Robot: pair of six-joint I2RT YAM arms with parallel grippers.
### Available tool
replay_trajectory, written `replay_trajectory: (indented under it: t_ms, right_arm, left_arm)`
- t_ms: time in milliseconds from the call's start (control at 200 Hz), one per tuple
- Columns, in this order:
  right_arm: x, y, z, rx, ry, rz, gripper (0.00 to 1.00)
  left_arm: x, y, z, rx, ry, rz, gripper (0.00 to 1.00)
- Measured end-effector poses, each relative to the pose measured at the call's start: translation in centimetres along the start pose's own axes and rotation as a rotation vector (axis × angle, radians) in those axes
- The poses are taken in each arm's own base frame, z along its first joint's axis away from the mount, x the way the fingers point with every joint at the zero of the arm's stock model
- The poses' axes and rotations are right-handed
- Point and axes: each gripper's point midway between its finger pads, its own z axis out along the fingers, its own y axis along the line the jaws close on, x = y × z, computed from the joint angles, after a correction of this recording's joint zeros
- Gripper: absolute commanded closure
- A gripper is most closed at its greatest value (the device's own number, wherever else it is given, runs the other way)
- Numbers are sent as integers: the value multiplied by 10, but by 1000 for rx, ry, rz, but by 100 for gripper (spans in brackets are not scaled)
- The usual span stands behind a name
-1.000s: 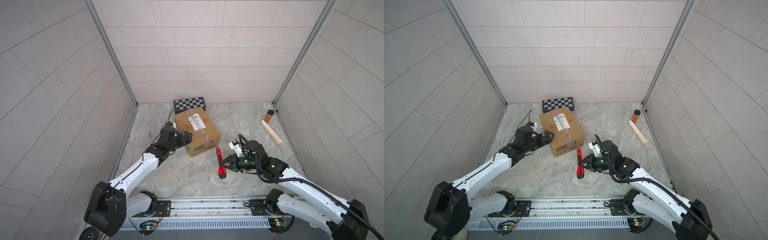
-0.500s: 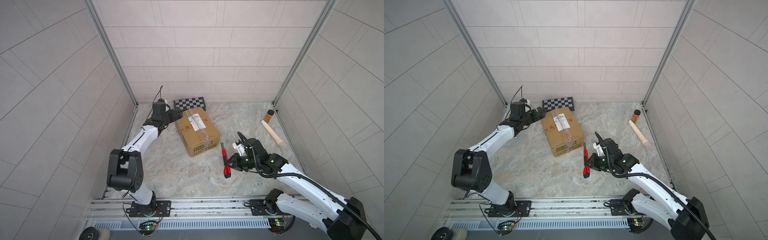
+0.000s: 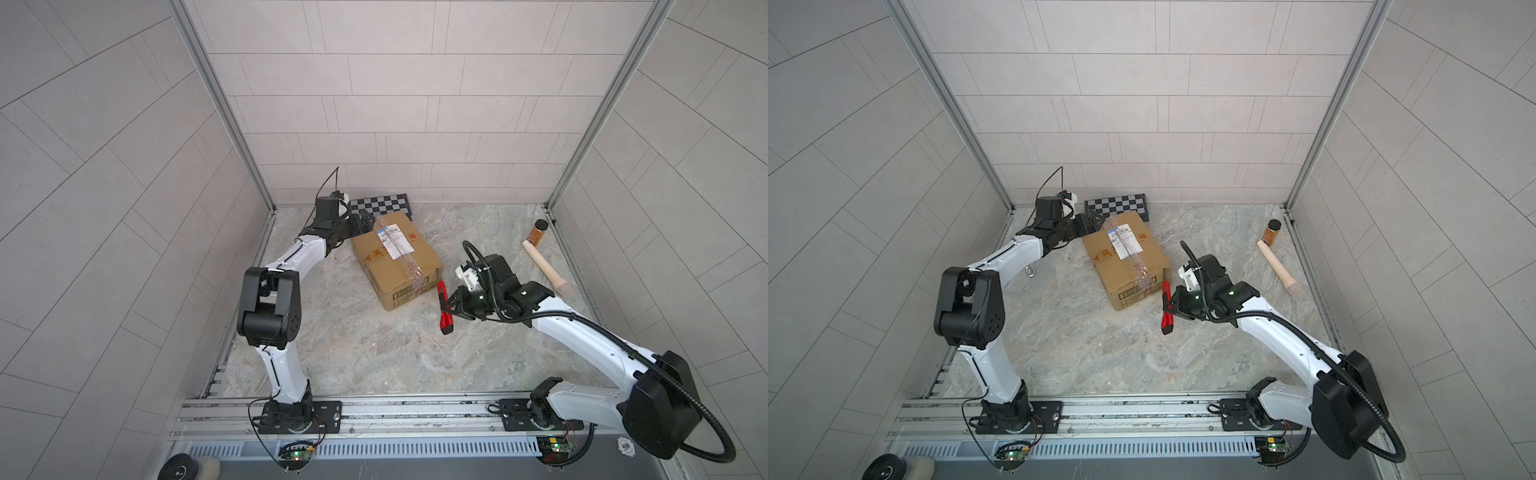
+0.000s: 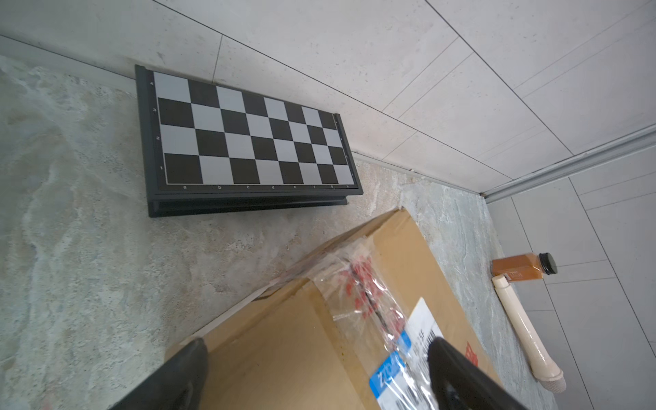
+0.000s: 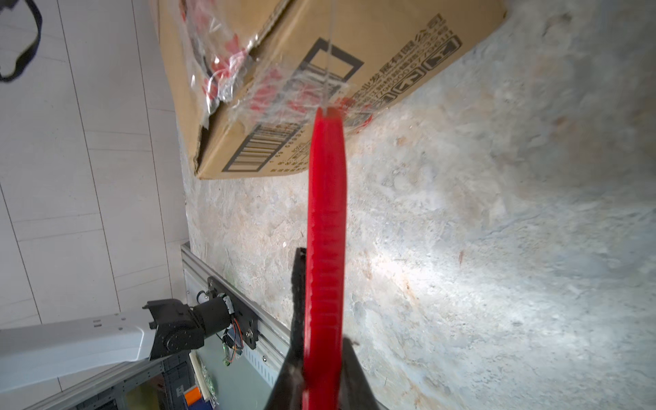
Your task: Unpack the express box
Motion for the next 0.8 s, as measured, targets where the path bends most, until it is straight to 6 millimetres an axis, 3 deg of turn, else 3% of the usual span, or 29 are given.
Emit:
replay_trajectory:
  t_ms: [155, 270, 340, 410, 461, 531, 651, 801]
  right_arm:
    - [-37, -14, 3, 27, -35, 11, 100]
    - [-67, -22, 3, 56, -50, -8, 100]
    - [-87, -26, 1, 71, -52, -12, 100]
    - [-100, -30, -3, 87, -34, -16, 100]
    - [-106, -32, -6, 99, -26, -29, 100]
    - [-104, -34, -12, 114, -18, -47, 100]
    - [-80, -39, -21, 125, 6, -55, 100]
    - [-41, -48, -30, 135, 31, -39, 100]
  left_arm:
    - [22, -11, -19, 51, -2, 3, 0]
    - [60, -36, -36, 107, 30, 7, 0]
    - [94, -51, -45, 132, 83, 2, 0]
    - [124, -58, -55, 132, 138, -7, 0]
    - [133, -56, -63, 111, 155, -17, 0]
    - [119, -42, -74, 58, 117, -38, 0]
    - [64, -9, -87, -56, -2, -84, 0]
    - [-2, 15, -78, -134, -116, -100, 0]
